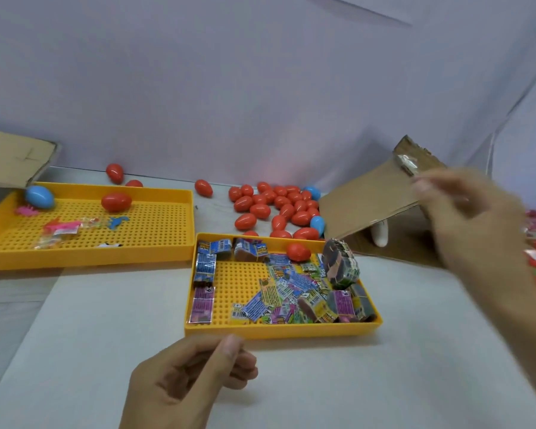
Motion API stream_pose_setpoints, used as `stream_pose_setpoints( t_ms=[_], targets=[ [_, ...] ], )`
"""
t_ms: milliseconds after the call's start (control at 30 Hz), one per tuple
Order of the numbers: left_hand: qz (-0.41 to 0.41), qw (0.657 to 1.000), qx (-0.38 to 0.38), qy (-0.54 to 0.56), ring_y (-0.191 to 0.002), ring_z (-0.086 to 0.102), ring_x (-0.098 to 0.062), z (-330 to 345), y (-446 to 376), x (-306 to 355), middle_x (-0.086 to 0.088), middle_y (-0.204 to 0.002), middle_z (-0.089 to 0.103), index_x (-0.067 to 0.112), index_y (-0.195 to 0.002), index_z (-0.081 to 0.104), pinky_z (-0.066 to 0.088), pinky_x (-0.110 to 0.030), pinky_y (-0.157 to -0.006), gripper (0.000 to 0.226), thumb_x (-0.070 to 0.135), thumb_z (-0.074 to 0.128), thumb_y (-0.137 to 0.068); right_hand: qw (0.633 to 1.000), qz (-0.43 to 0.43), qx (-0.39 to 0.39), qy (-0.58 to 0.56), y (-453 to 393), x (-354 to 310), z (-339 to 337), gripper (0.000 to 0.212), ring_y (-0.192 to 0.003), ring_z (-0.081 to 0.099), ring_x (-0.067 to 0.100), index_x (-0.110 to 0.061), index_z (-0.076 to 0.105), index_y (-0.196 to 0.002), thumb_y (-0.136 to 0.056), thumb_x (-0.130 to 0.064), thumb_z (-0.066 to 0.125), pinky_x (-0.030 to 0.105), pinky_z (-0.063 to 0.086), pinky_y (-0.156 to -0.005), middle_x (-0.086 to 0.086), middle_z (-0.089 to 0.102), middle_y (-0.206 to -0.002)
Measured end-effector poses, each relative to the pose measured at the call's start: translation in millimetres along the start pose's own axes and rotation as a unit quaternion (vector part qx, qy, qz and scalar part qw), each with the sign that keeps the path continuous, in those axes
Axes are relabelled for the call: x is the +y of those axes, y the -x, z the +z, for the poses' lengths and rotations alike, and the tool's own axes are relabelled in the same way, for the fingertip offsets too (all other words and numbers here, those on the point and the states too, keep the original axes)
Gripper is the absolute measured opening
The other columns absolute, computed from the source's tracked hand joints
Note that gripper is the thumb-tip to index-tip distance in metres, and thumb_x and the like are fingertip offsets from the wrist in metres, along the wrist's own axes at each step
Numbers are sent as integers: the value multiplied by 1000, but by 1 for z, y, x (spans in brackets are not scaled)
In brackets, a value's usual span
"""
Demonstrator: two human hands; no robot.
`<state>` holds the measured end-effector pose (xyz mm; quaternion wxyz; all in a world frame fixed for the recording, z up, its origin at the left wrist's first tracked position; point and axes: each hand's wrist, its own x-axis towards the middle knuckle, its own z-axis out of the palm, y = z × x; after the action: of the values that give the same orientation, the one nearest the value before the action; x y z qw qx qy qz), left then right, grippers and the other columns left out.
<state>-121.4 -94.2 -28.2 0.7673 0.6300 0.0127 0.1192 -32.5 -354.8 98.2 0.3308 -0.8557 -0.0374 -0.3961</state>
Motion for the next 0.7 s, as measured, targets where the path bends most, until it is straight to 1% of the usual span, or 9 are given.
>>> stream_pose_setpoints(
  t_ms=[67, 167, 267, 333, 367, 467, 533, 600, 700],
  targets=[
    [6, 1000, 12, 9, -57, 71, -36, 0, -2, 0, -19, -64, 71, 13, -71, 79, 60, -34, -50, 13, 15, 66, -68, 986, 1, -122, -110, 49, -16, 30, 10, -78, 68, 6, -23, 73, -90, -86, -22, 64, 20, 52, -69, -4, 74, -86],
    [0, 1000, 22, 18, -63, 73, -34, -3, -5, -4, -19, -74, 73, 18, -83, 79, 61, -35, -52, 21, 13, 67, -67, 957, -80, -238, -148, 118, -34, 67, 9, -76, 66, 8, -16, 75, -93, -88, -16, 68, 27, 52, -63, -9, 70, -84],
    [0, 1000, 7, -6, -75, 74, -31, -6, -7, -7, -14, -85, 75, 26, -92, 78, 62, -35, -61, 23, 14, 75, -72, 961, -181, -194, -77, 137, -36, 85, 13, -82, 62, 17, -9, 76, -94, -89, -16, 67, 35, 49, -70, 1, 68, -88],
    [15, 999, -3, -32, -77, 74, -30, -7, -7, -10, -11, -87, 75, 29, -94, 78, 63, -35, -67, 21, 16, 81, -78, 971, -178, -153, -42, 125, -31, 89, 13, -85, 58, 21, -7, 75, -96, -89, -14, 67, 34, 47, -75, 4, 67, -90],
    [21, 999, -3, -41, -77, 73, -29, -8, -8, -11, -11, -88, 75, 30, -95, 78, 63, -35, -71, 23, 17, 75, -76, 975, -163, -150, -15, 113, -27, 90, 15, -88, 56, 22, -7, 75, -99, -88, -12, 66, 32, 46, -79, 5, 66, -93],
    [22, 999, -3, -43, -76, 73, -28, -9, -7, -13, -13, -87, 74, 29, -96, 78, 62, -34, -70, 26, 17, 69, -75, 954, -95, -245, 146, 70, -9, 100, 23, -105, 53, 28, -7, 69, -109, -90, -10, 58, 35, 42, -90, 8, 63, -110],
    [22, 999, -10, -41, -75, 73, -28, -9, -8, -12, -14, -87, 73, 28, -96, 78, 61, -31, -67, 24, 22, 75, -74, 925, -46, -294, 237, 50, 2, 109, 20, -107, 52, 28, -9, 64, -107, -90, -16, 56, 34, 39, -80, 7, 57, -107],
    [20, 999, -11, -36, -75, 73, -30, -9, -9, -10, -14, -87, 73, 27, -97, 78, 60, -29, -65, 28, 33, 74, -69, 916, -14, -304, 261, 44, 3, 116, 18, -99, 52, 28, -11, 58, -105, -88, -18, 59, 33, 34, -70, 5, 49, -100],
    [23, 999, -14, -30, -77, 73, -30, -9, -10, -10, -15, -87, 73, 25, -98, 77, 60, -29, -65, 32, 35, 71, -69, 920, -2, -295, 259, 49, 0, 123, 33, -96, 54, 30, -14, 53, -116, -85, -11, 63, 35, 38, -68, 8, 50, -114]
  ],
)
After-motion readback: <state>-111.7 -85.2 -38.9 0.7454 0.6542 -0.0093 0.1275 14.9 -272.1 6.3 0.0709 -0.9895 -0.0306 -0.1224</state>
